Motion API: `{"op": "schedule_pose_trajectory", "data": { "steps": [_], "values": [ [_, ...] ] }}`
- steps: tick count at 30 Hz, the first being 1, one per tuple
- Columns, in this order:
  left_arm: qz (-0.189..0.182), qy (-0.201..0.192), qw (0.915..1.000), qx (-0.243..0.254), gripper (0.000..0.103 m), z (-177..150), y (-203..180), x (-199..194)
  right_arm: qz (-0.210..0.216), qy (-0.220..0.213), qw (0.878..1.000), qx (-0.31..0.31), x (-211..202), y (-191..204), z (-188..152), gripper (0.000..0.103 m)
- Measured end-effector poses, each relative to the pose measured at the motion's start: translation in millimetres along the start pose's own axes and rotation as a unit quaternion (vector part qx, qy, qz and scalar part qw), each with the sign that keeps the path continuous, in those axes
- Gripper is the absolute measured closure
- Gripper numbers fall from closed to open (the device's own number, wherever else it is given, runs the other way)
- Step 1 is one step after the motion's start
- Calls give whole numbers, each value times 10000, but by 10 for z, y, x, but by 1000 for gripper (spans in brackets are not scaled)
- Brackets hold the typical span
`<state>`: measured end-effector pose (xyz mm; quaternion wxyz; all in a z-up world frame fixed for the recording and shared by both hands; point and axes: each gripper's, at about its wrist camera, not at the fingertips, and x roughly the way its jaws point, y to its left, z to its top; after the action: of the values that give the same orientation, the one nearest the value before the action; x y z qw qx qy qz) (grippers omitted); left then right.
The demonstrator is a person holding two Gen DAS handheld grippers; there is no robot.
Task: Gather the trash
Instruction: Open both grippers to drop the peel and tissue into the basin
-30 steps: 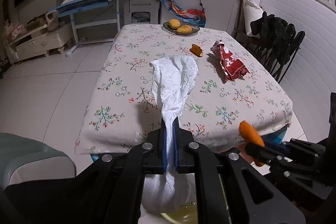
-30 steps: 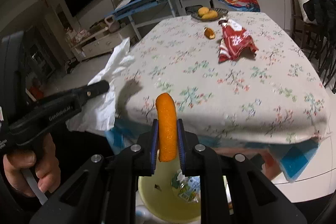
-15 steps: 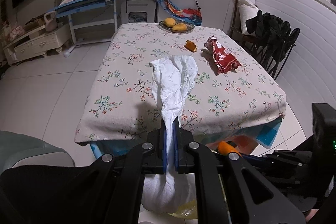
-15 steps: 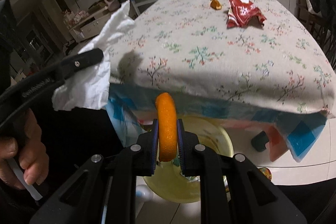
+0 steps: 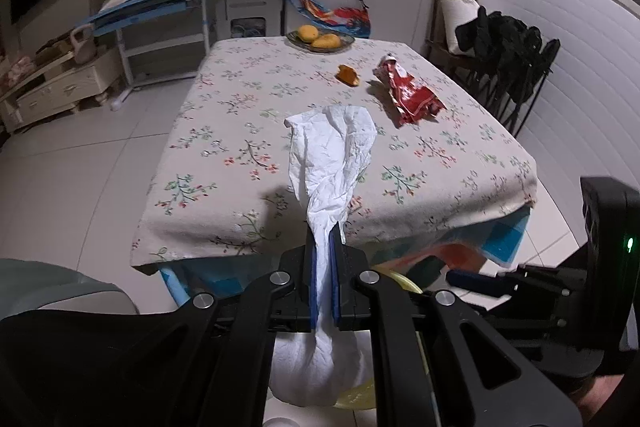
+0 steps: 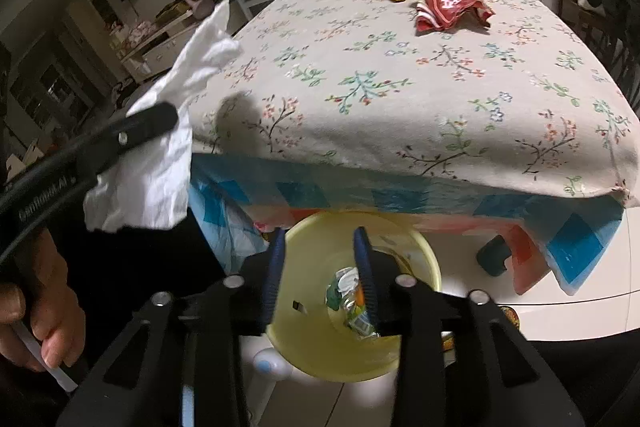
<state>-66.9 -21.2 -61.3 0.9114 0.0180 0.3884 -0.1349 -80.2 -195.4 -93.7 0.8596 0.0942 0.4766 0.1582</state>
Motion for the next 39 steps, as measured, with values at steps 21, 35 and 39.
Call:
{"op": "schedule_pose_trajectory", "data": {
  "steps": [21, 35, 39],
  "values": [
    [-575, 1599, 9754, 1402, 90, -488, -530, 520, -416, -1054, 9889, 962, -448, -419, 31, 36],
    [-314, 1107, 9850, 1288, 51, -378, -488, 389, -481, -1179, 9871, 972, -477, -456, 45, 35],
    [-84, 642, 9927, 1016, 42, -258, -390, 273, -574, -1315, 9856, 892, -527, -434, 52, 32]
  ]
}}
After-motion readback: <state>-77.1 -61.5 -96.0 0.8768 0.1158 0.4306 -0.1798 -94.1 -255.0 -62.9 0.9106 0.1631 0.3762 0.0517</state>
